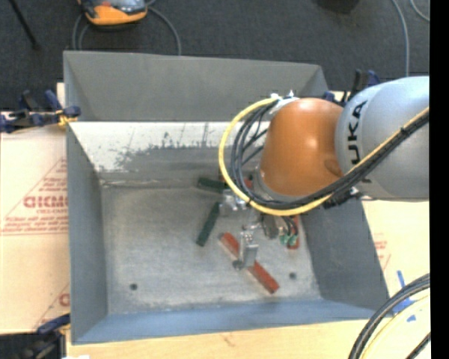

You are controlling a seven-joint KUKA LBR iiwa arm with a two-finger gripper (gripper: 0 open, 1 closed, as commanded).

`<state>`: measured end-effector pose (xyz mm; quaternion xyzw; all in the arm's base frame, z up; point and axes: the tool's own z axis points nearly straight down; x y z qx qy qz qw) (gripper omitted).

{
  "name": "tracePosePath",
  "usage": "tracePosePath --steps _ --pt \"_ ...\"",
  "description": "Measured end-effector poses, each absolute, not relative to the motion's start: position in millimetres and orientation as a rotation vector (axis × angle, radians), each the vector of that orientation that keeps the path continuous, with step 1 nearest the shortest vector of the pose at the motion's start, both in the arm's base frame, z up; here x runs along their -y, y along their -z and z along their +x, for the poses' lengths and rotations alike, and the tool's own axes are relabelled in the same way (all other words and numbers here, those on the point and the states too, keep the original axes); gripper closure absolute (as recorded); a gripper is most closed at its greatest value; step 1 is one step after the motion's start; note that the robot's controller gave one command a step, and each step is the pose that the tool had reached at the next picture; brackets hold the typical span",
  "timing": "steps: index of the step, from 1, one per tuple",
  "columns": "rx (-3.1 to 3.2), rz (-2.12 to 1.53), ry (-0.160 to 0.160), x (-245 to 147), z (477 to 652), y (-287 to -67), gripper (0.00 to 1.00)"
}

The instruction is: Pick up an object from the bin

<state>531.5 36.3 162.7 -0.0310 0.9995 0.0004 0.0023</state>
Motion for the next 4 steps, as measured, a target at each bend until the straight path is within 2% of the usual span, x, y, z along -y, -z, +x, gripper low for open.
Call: tracePosePath --steps 1,2,3,4 --pt "-3.131 -0.145 0.002 -31.3 587.0 -141.7 0.0" --pt "-3.124 0.291 -0.002 -1.9 542.9 -92.5 0.0" --pt "-3.044 -0.767 0.003 -21.8 580.1 -77.4 1.0" --pt "-2.994 -0.943 0.003 -24.6 585.4 -76.0 1.0"
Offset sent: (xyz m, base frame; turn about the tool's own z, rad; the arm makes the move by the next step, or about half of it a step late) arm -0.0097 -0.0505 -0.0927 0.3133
